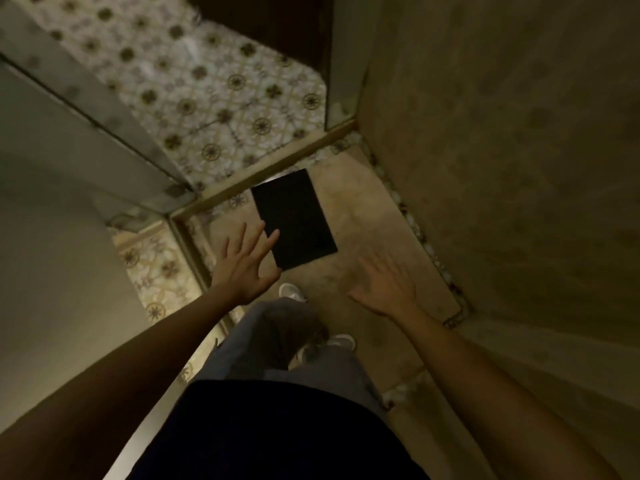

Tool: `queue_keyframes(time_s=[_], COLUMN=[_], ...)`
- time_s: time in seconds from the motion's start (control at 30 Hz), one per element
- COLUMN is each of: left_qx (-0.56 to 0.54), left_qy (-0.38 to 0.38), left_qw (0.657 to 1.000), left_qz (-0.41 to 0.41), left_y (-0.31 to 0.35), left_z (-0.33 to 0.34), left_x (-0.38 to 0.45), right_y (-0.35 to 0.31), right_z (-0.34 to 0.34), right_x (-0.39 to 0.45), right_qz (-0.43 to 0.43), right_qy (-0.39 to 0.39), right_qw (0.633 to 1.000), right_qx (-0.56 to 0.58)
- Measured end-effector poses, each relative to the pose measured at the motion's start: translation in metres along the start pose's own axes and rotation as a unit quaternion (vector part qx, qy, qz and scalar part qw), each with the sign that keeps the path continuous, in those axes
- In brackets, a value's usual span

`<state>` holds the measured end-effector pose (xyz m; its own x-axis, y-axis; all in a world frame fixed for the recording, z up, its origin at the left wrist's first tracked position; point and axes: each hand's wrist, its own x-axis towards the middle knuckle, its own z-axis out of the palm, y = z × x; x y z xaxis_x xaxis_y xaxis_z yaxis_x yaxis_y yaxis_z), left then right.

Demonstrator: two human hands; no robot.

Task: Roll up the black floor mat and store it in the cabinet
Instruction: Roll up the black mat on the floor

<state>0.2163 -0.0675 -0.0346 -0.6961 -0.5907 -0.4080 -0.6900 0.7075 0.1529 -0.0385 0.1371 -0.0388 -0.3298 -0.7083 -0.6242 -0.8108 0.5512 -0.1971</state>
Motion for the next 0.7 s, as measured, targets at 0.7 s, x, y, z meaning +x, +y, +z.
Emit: queue_keyframes(time_s=[0.7], left_qx=[-0.171], left_qy=[-0.048], left_qw=[0.976], left_qz=[-0.122], left_y=[-0.027], left_z=[0.147], left_x=[0.081], right_y=[-0.029], right_z=[0.054], right_x=[0.201], right_qz=[-0.139], right_qy=[-0.119], right_qw=[0.980], right_qx=[-0.083])
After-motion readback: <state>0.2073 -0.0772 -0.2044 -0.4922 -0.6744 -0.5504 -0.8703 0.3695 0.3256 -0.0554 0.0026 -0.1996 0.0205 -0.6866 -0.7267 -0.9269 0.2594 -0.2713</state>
